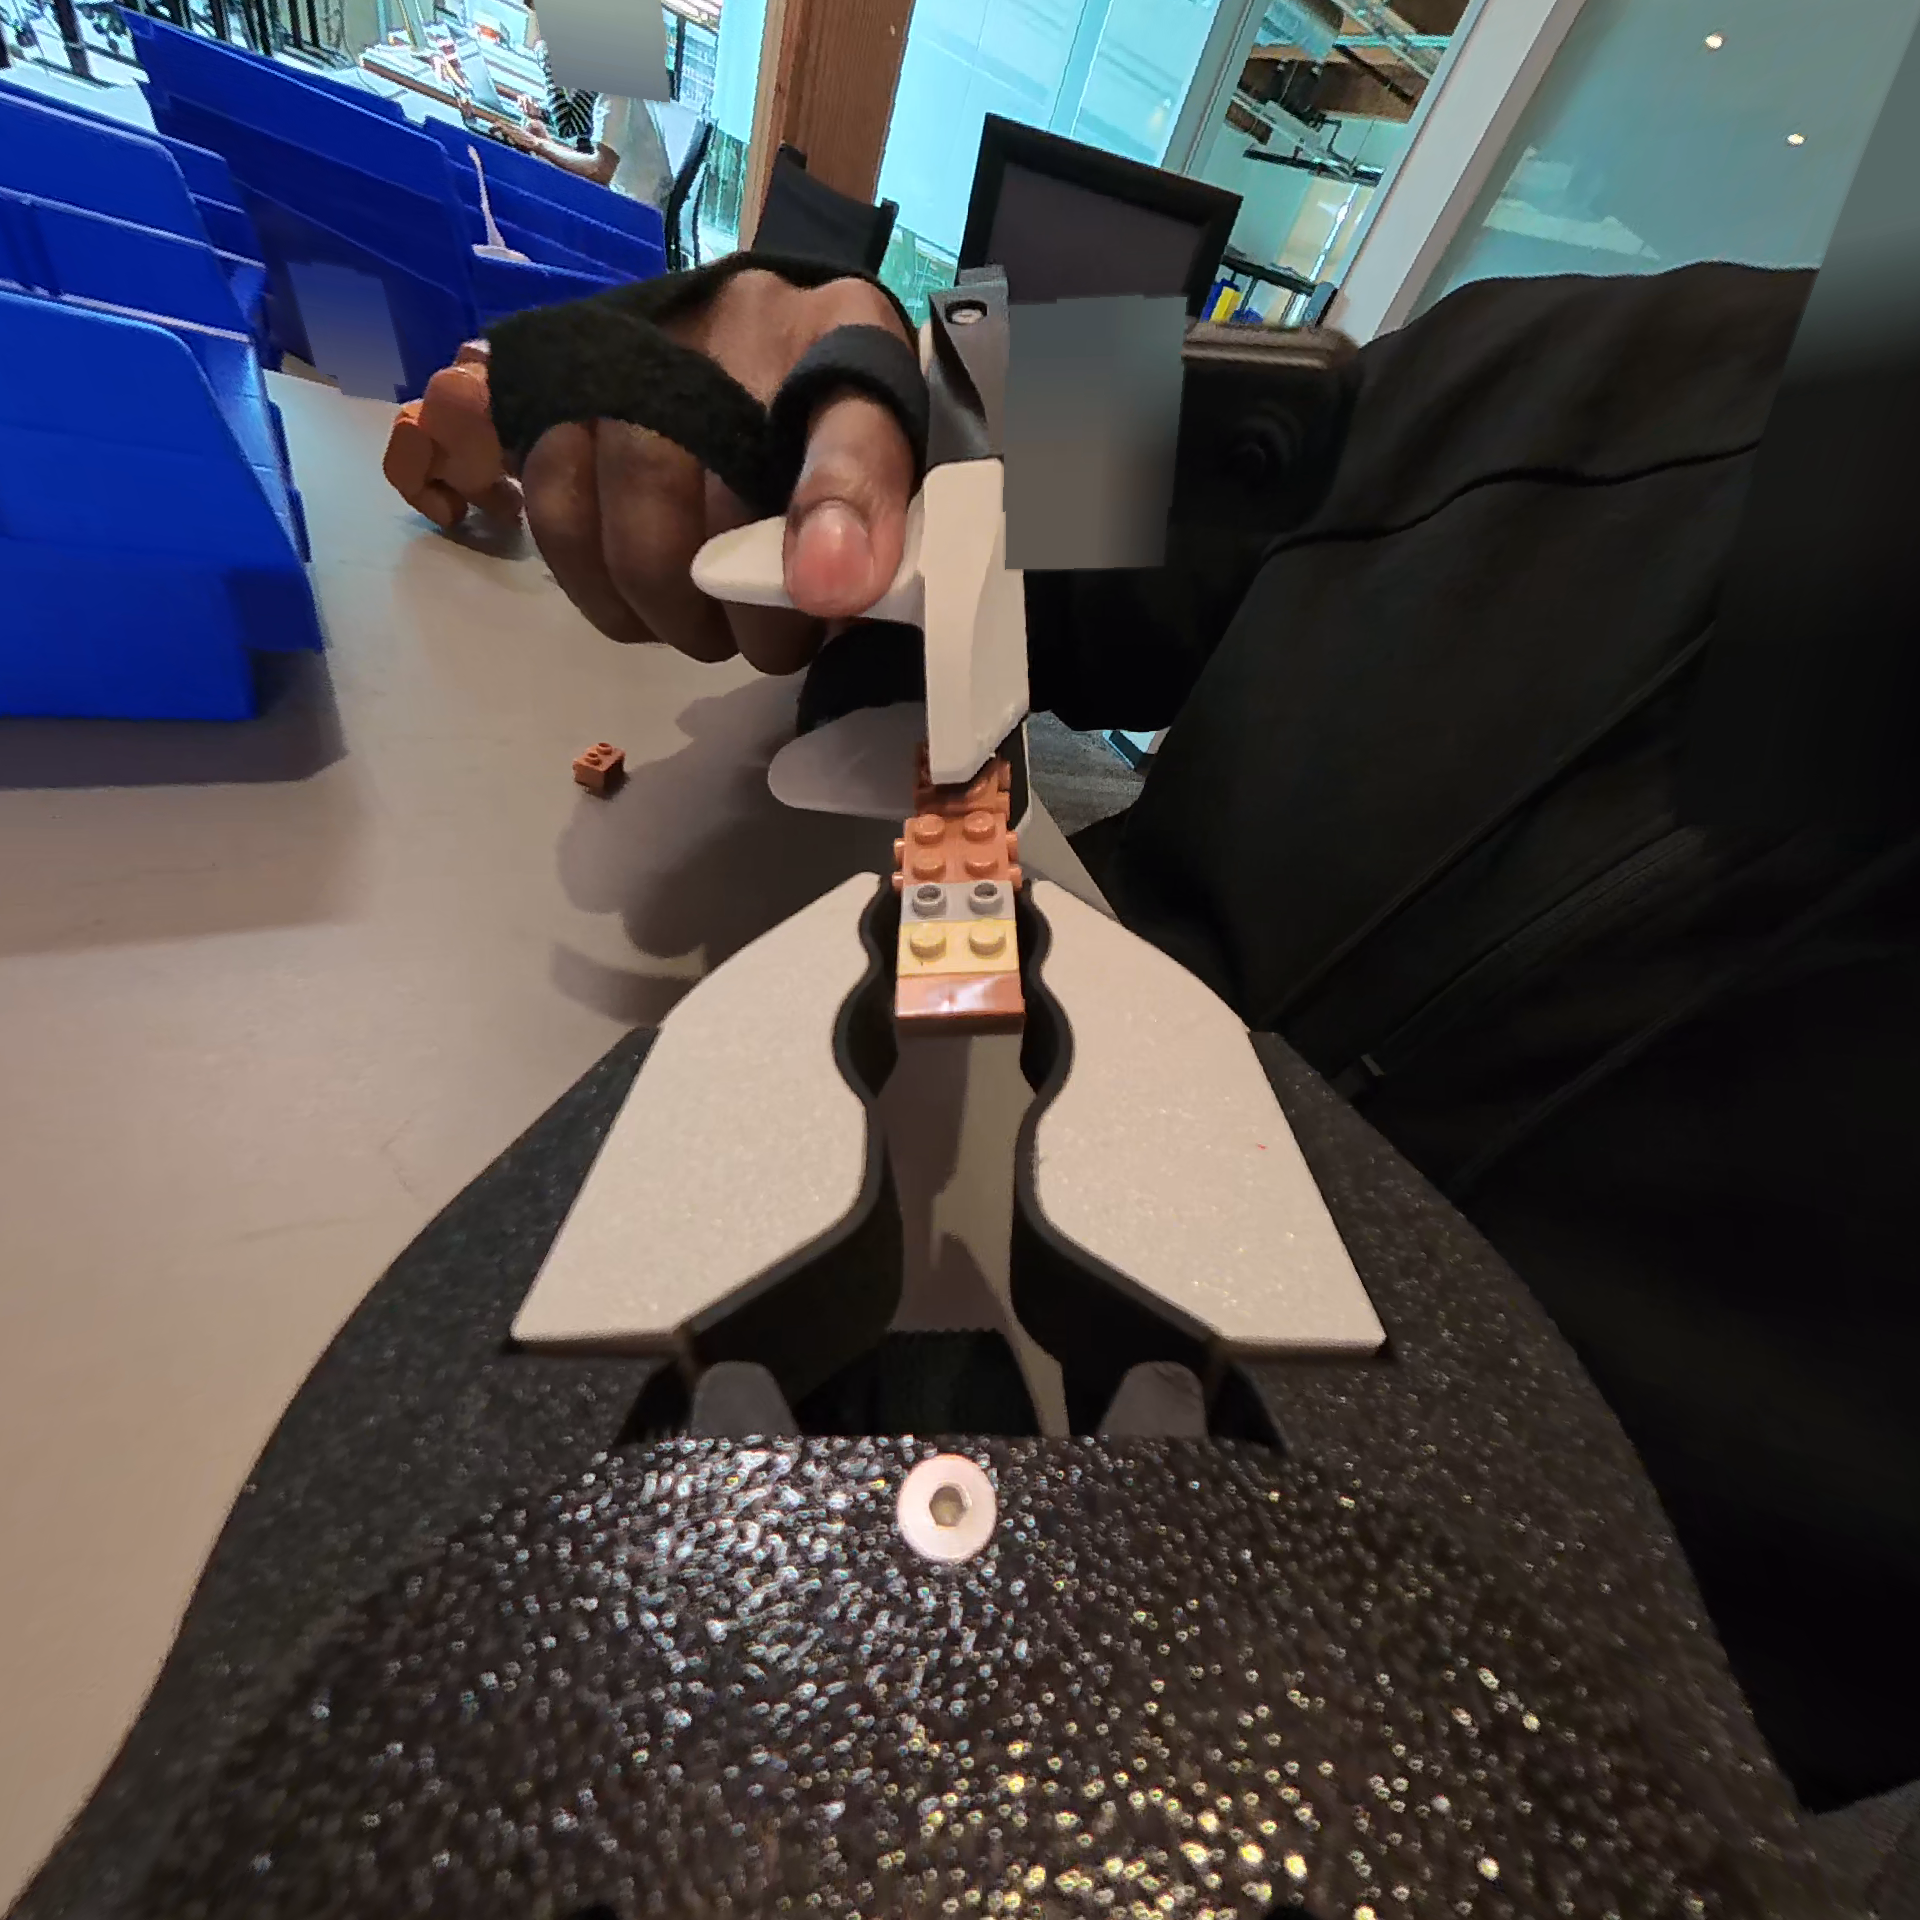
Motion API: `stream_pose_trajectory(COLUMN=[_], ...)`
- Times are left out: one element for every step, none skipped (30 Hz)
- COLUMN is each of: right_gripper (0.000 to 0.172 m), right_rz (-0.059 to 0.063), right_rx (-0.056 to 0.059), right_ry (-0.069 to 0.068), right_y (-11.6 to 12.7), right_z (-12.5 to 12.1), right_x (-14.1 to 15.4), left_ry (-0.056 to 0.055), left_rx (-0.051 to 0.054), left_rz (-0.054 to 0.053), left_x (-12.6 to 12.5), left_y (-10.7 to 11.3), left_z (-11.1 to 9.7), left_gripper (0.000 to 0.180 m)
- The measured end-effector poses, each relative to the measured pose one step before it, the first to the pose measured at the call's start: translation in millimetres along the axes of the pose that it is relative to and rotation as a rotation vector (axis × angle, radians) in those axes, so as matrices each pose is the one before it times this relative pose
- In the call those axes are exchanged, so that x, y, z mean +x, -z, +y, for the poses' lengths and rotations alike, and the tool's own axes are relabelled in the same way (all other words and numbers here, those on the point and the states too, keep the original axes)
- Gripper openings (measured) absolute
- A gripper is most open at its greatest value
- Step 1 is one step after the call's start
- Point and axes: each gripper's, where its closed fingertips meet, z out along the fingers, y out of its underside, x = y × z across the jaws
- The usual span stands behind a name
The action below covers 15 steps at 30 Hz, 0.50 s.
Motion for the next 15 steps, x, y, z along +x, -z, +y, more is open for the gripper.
stream_pose_trajectory(right_gripper=[0.021,0.021,0.021,0.021,0.021,0.021,0.021,0.021,0.021,0.021,0.021,0.021,0.021,0.021,0.021], right_rz=[0.0054,0.0023,0.0002,0.0012,0.0023,0.0015,0.0,0.0,-0.0005,-0.0024,-0.0042,-0.0038,-0.0016,0.0019,0.0041], right_rx=[-0.0015,0.0015,0.0018,0.0,-0.0019,-0.003,-0.003,-0.0038,-0.004,-0.0021,0.0007,0.0025,0.0034,0.0014,0.0007], right_ry=[0.0029,-0.0009,-0.0023,0.0011,0.0044,0.0052,0.0058,0.0069,0.0071,0.0052,0.0012,-0.0022,-0.0034,-0.0038,-0.0041], right_y=[-0.01,0.06,0.24,0.14,0.14,-0.01,-0.26,-0.23,-0.38,-0.26,-0.1,0.02,0.32,0.27,0.3], right_z=[0.08,-0.4,-0.42,-0.12,0.17,0.27,0.15,0.15,0.07,-0.05,-0.28,-0.56,-0.54,-0.4,-0.18], right_x=[0.66,0.33,0.26,0.15,0.25,0.13,-0.26,-0.32,-0.48,-0.64,-0.74,-0.45,0.15,0.68,1.22], left_ry=[0.006,0.007,0.0024,-0.0014,-0.0009,0.0002,0.0016,0.0017,-0.0009,-0.0026,-0.0025,-0.0028,-0.0033,-0.0029,-0.0047], left_rx=[0.0072,0.0063,0.0036,0.0026,0.0028,0.0007,-0.0015,-0.0051,-0.0067,-0.0058,-0.0047,-0.0014,0.0015,0.0051,0.0097], left_rz=[0.0007,0.0046,0.0025,-0.0027,-0.0059,-0.0049,-0.0027,-0.0012,-0.0032,-0.0024,0.0003,0.0,0.0021,0.0026,-0.0008], left_x=[-0.1,0.5,0.49,0.01,-0.44,-0.35,-0.24,-0.05,-0.23,0.06,0.56,0.26,0.47,0.47,-0.11], left_y=[0.15,-0.01,-0.25,-0.19,-0.4,-0.39,-0.45,-0.85,-1.04,-1.1,-1.09,-0.84,-0.39,-0.07,-0.01], left_z=[-0.95,-0.76,-0.47,-0.38,-0.45,-0.25,0.12,0.71,0.96,0.85,0.54,0.2,-0.19,-0.71,-1.47], left_gripper=[0.02,0.02,0.02,0.02,0.02,0.021,0.021,0.021,0.021,0.021,0.022,0.021,0.02,0.02,0.02])
